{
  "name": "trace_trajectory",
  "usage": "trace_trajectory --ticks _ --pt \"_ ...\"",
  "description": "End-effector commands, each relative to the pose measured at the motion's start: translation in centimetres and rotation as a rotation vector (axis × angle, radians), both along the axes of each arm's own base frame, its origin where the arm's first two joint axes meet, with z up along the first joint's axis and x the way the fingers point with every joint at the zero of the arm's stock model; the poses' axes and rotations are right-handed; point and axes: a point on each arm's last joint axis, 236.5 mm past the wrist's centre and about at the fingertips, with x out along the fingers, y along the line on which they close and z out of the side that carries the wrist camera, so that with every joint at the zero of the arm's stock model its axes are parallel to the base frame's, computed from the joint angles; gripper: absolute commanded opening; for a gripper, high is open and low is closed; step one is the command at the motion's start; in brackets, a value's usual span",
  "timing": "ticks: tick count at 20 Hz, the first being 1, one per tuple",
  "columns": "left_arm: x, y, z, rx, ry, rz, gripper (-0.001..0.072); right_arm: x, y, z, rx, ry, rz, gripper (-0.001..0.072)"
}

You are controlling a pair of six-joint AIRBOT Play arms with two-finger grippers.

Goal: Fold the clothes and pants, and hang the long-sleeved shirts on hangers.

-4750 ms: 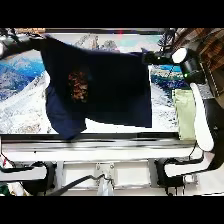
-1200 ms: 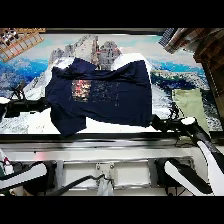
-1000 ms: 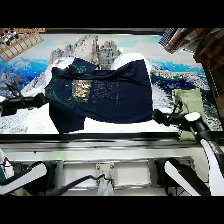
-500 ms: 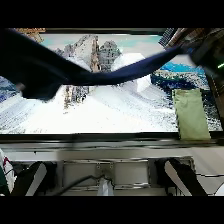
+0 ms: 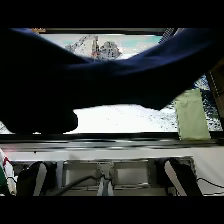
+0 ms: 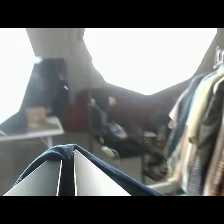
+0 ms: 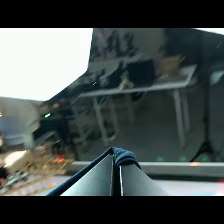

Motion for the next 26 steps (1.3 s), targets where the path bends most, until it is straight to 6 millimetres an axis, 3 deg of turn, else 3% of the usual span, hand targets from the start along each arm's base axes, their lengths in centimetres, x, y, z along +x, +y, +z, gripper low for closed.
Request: trace_trajectory --ticks 1,3,5,8,10,12,16,18,21,24,26 --pt "-2.3 -0.4 0.6 0.032 -0.033 0.039 0.0009 -2.8 -0.9 0.7 -0.031 -0.009 -0.084 0.0024" --pt "-1.1 0.9 -1.2 0.055 0.045 0.09 0.0009 -2.3 -1.9 -0.9 -0.055 0.058 -0.13 0.0024" --pt "1.6 2.7 -4.4 0.02 0.197 0.119 0.0009 -0.4 -3.3 -3.2 -0.072 0.14 -0.179 0.0024" --pt "6.9 2.3 -10.1 -0.033 0.45 -0.012 0.0009 5.0 -3.4 -7.8 -0.045 0.305 -0.136 0.0024" --pt "11.0 1.7 -14.9 -0.092 0.647 -0.151 0.0009 9.3 -2.6 -13.3 -0.033 0.491 -0.064 0.0024" --pt "15.3 2.3 -20.0 -0.12 0.818 -0.203 0.0009 13.5 -1.7 -19.6 -0.054 0.671 -0.009 0.0024" --pt "24.1 2.9 -32.3 -0.061 1.102 -0.212 0.0009 21.7 0.8 -31.6 -0.106 0.882 0.07 0.0024" --pt "28.7 3.0 -37.3 -0.069 1.144 -0.179 0.0008 26.0 0.8 -36.3 -0.115 0.887 0.045 0.0024" --pt "34.6 4.1 -43.1 -0.125 1.131 -0.114 0.0008 30.9 -0.6 -41.2 -0.068 0.863 -0.027 0.0024" --pt "37.9 5.0 -46.7 -0.172 1.111 -0.063 0.0008 33.5 -1.3 -44.7 -0.064 0.86 -0.052 0.0024" --pt "38.9 4.3 -48.8 -0.178 1.122 -0.063 0.0008 34.4 -1.3 -46.8 -0.076 0.877 -0.047 0.0025"
